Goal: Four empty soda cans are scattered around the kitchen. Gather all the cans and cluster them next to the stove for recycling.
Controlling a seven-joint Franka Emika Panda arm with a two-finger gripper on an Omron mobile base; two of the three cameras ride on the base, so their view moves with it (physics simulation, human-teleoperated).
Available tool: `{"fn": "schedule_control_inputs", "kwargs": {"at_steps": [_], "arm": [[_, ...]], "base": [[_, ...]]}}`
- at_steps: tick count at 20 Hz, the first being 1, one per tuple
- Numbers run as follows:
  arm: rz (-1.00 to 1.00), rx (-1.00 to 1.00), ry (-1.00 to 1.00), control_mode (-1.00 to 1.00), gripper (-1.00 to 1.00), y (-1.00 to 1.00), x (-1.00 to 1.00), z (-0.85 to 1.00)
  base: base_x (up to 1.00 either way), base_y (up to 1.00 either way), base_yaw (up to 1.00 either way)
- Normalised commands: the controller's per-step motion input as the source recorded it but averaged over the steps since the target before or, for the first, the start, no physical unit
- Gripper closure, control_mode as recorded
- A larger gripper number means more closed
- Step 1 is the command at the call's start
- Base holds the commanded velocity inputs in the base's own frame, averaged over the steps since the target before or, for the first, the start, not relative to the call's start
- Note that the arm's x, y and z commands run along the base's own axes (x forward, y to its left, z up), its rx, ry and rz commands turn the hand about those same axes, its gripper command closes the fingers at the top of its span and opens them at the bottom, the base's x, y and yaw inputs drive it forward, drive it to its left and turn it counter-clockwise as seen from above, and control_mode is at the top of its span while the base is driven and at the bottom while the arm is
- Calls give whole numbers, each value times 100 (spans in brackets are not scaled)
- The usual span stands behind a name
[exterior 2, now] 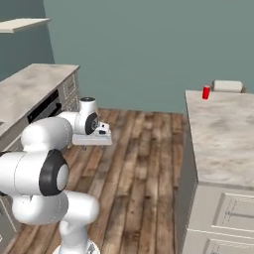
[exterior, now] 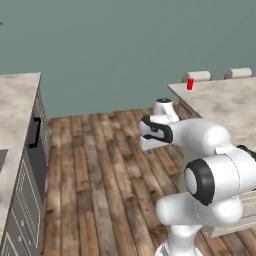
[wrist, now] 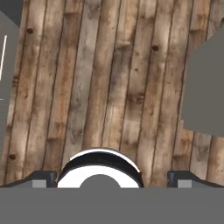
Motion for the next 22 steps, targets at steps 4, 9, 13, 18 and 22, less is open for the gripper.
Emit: {"fn": "schedule_control_inputs", "kwargs": {"at_steps": [4,9,13,18,22], "arm": [[0,0,0,100,-100,0,0,0],[0,0,0,100,-100,0,0,0],[0,0,0,100,-100,0,0,0],[0,0,0,100,-100,0,0,0],[0,0,0,100,-100,0,0,0]], "base": [[49,42,-29],[48,43,-29],[53,43,-28],[33,31,-35],[37,33,-34]]}}
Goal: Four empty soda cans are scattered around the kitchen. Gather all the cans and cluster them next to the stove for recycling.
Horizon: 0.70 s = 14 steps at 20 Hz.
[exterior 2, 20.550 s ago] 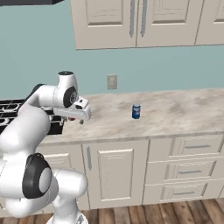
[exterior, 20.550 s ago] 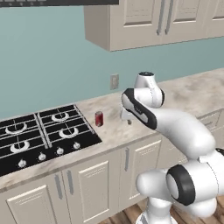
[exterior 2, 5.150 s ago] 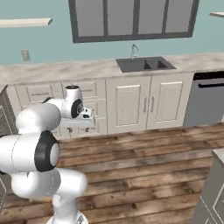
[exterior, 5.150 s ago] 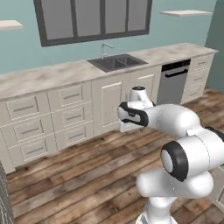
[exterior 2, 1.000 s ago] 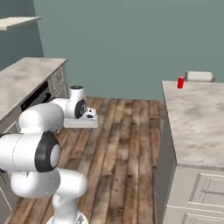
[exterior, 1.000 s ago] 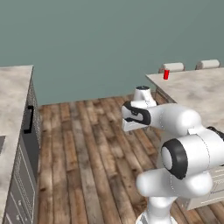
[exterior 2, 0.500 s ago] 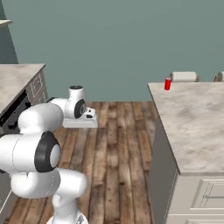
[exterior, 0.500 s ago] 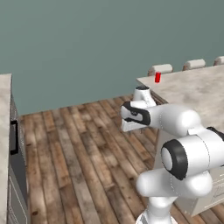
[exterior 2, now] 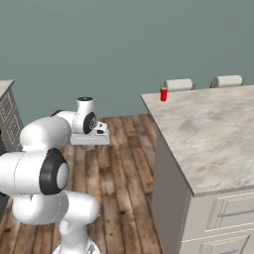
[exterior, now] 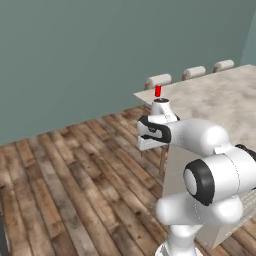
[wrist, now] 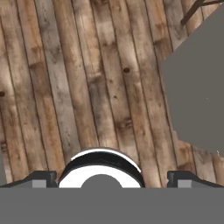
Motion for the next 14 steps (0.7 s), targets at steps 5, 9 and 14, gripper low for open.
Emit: {"fn": "schedule_control_inputs", "kwargs": {"at_steps": [5,9,14], "arm": [[0,0,0,100,-100,0,0,0],[0,0,0,100,-100,0,0,0],[0,0,0,100,-100,0,0,0]], "base": [[38,29,-35],[37,30,-37],[37,29,-37]]}}
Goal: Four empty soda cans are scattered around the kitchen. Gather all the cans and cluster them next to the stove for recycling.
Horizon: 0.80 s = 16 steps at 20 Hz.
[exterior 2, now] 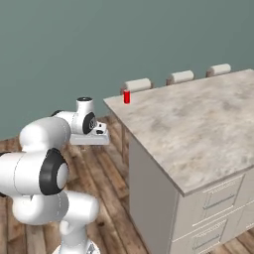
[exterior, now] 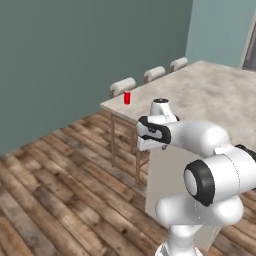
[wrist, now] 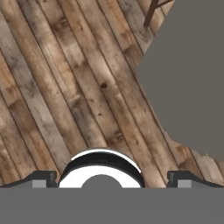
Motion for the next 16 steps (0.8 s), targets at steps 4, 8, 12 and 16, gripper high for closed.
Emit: {"fn": "schedule_control_inputs", "kwargs": {"at_steps": [4,8,12,16], "arm": [[0,0,0,100,-100,0,0,0],[0,0,0,100,-100,0,0,0],[0,0,0,100,-100,0,0,0],[0,0,0,100,-100,0,0,0]], "base": [[32,27,-39],[21,32,-37],[16,42,-33],[11,38,-34]]}}
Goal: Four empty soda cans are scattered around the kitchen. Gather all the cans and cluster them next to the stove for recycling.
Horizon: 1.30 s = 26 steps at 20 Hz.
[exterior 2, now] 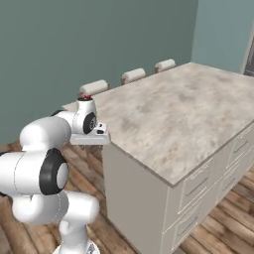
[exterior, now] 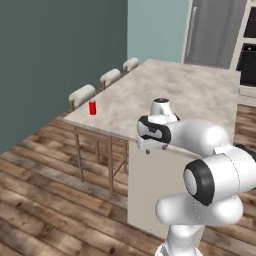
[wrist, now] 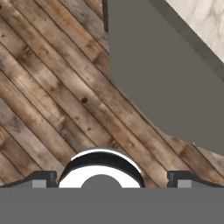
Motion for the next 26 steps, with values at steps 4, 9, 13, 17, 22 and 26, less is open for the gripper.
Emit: {"fn": "schedule_control_inputs", "kwargs": {"at_steps": [4,9,13,17,22,26], "arm": [[0,0,0,100,-100,0,0,0],[0,0,0,100,-100,0,0,0],[0,0,0,100,-100,0,0,0],[0,0,0,100,-100,0,0,0],[0,0,0,100,-100,0,0,0],[0,0,0,100,-100,0,0,0]], "base": [[3,40,-33],[5,45,-31],[3,73,-20],[0,100,-4],[1,100,-2],[10,89,-12]]}}
